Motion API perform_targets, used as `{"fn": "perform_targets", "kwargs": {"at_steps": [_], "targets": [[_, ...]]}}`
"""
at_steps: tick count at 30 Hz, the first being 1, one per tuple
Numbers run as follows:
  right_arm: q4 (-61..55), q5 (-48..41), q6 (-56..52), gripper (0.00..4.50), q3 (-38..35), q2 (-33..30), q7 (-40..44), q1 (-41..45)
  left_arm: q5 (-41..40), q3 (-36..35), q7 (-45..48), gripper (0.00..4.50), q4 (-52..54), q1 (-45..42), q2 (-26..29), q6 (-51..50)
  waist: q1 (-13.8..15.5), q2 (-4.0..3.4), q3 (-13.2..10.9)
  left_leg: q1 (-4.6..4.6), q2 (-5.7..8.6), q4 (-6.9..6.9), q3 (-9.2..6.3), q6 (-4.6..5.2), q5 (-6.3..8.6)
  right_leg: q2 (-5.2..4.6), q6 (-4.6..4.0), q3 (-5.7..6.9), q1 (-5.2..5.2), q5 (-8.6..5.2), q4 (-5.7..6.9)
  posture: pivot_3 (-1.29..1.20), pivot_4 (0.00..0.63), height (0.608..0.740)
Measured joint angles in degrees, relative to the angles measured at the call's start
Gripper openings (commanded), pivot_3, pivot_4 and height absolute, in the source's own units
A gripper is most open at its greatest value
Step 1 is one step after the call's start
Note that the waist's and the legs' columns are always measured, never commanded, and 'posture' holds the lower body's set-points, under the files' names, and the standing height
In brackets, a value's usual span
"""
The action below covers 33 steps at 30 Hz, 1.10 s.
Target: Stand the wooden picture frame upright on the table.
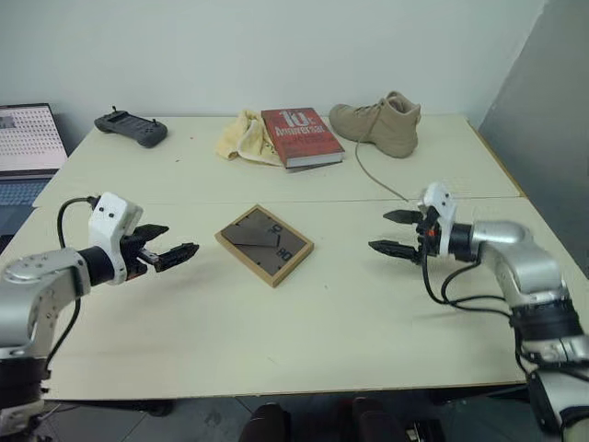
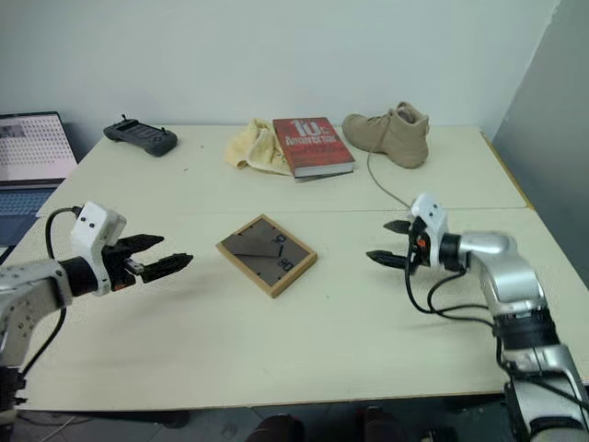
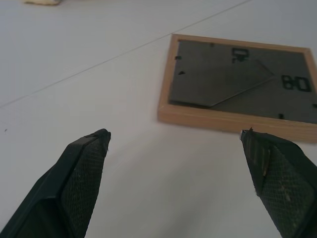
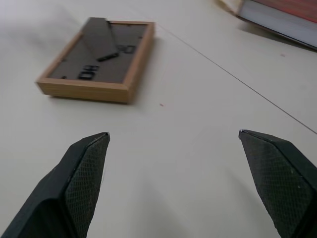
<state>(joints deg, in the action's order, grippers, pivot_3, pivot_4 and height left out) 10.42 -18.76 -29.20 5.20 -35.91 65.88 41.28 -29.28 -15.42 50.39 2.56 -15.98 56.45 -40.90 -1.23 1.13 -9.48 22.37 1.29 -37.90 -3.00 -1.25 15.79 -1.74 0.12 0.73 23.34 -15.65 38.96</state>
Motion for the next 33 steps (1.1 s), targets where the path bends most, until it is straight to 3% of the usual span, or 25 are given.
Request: {"fn": "perform_targets", "kwargs": {"at_steps": [8,11,18,22,28,30,33], "targets": [[13.3,5.0,7.0,4.44,3.4,2.9,1.4,6.5,1.3,0.3,-2.3,4.50,0.1,-0.9,-1.6,0.3,-0.3,0.01,0.0,0.07,0.00,-0.03,0.06,-0.01,0.00,-0.03,0.00,-0.05,0.07,0.00,0.04,0.00,0.150,0.740],[18.0,6.8,9.7,3.99,3.5,6.8,-1.6,9.6,1.8,-0.8,-6.2,4.05,0.2,-0.5,-4.9,0.4,-0.4,0.01,0.0,0.11,-0.01,-0.03,0.05,-0.01,-0.01,-0.02,-0.01,-0.07,0.17,0.01,0.08,0.00,0.150,0.740],[33.6,14.3,19.0,2.31,5.5,18.2,-13.1,15.7,6.0,-3.0,-22.8,2.49,0.8,1.9,-17.1,1.2,-0.5,0.03,0.0,0.20,0.00,-0.04,0.07,-0.06,-0.03,-0.04,-0.01,-0.12,0.27,0.02,0.07,0.00,0.150,0.740],[43.2,18.1,25.1,1.43,6.8,24.5,-19.5,17.9,9.7,-1.2,-32.1,1.70,3.4,3.6,-25.3,1.2,-0.3,0.05,0.0,0.29,0.06,-0.08,0.09,-0.15,-0.08,-0.13,0.01,-0.09,0.32,0.04,0.11,0.00,0.150,0.740],[52.6,22.9,30.5,0.06,7.8,30.9,-27.5,21.1,13.4,3.0,-38.6,0.46,4.1,3.7,-32.6,1.7,-0.3,0.09,0.1,0.27,0.10,-0.06,0.10,-0.28,-0.15,-0.17,0.02,-0.08,0.33,0.05,0.12,0.00,0.150,0.740],[54.4,23.6,31.2,0.00,7.8,32.2,-28.7,21.3,14.2,4.6,-39.4,0.05,4.1,3.7,-34.0,1.7,-0.3,0.10,0.1,0.29,0.09,-0.06,0.10,-0.28,-0.15,-0.17,0.02,-0.08,0.34,0.05,0.11,0.00,0.150,0.740],[55.7,23.5,31.1,0.00,7.3,33.2,-26.0,21.4,15.3,6.1,-39.9,0.05,4.2,3.0,-34.7,1.6,-0.3,0.10,0.1,0.28,0.10,-0.06,0.09,-0.28,-0.15,-0.17,0.02,-0.08,0.33,0.05,0.13,0.00,0.150,0.740]]}}
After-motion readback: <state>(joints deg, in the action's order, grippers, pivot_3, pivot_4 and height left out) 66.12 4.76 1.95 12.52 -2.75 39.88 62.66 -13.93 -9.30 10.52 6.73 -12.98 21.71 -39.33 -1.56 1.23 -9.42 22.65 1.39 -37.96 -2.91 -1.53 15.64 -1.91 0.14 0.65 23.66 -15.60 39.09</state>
